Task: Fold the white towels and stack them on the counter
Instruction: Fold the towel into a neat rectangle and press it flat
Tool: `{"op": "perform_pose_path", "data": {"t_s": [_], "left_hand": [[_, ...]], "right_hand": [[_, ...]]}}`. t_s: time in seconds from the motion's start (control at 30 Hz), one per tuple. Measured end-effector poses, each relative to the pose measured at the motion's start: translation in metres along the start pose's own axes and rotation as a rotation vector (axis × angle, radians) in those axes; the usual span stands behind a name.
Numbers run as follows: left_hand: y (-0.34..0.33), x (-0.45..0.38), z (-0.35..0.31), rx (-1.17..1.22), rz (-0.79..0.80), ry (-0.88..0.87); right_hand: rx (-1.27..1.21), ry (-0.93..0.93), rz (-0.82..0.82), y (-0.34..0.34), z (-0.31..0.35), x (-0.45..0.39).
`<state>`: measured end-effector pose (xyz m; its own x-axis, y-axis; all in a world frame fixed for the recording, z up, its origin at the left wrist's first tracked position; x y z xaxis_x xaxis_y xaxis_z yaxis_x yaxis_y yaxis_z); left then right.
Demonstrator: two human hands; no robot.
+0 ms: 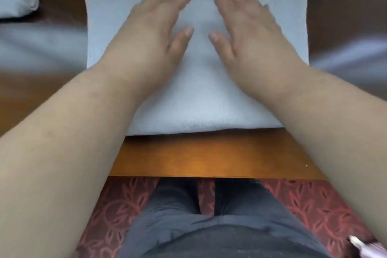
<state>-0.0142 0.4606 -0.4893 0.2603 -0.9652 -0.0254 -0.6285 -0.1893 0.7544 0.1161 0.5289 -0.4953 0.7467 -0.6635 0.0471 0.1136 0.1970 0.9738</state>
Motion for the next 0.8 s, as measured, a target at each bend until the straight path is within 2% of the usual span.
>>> {"op": "perform_pose_path", "data": {"t_s": [0.07, 0.13, 0.23, 0.3, 0.37, 0.43, 0.47, 0.6, 0.7, 0.8], "left_hand": [[-0.022, 0.046, 0.015, -0.097, 0.201, 0.044], [-0.022, 0.087, 0.033, -0.283, 0.287, 0.018], [-0.01, 0.098, 0.059, -0.325, 0.322, 0.076], [-0.003, 0.096, 0.056, -0.321, 0.289, 0.083], [-0.004, 0.106, 0.035, -0.328, 0.278, -0.053], [-0.017, 0.133, 0.023, -0.397, 0.356, -0.209], [-0.021, 0.144, 0.026, -0.421, 0.385, -0.227], [-0.005, 0.155, 0.049, -0.379, 0.276, -0.143], [0.02, 0.158, 0.054, -0.327, 0.077, -0.116], [0.027, 0.161, 0.05, -0.351, 0.008, -0.151]], "right_hand": [[0.164, 0.027, 0.194, -0.03, -0.013, 0.045], [0.297, 0.016, 0.228, -0.036, -0.048, 0.08], [0.283, -0.064, 0.269, -0.033, -0.084, 0.094], [0.25, -0.006, 0.215, -0.024, -0.078, 0.098], [0.256, 0.151, 0.137, -0.019, -0.062, 0.114], [0.303, 0.246, 0.172, -0.029, -0.061, 0.137], [0.308, 0.239, 0.21, -0.034, -0.067, 0.145], [0.291, 0.196, 0.194, -0.031, -0.081, 0.149], [0.246, 0.158, 0.059, -0.015, -0.081, 0.147], [0.251, 0.141, -0.038, -0.008, -0.082, 0.149]]}}
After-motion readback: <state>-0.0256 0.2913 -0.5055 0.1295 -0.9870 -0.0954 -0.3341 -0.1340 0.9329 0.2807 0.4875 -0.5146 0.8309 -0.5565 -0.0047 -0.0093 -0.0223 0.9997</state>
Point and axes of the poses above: each hand's wrist, its own x-axis away from the middle knuckle, its own y-axis out of the back of the hand, z = x × y, the point moved 10 cm from there along -x, towards the middle knuckle, and after that the axes turned 11 degrees about x, right-handed, at the moved point
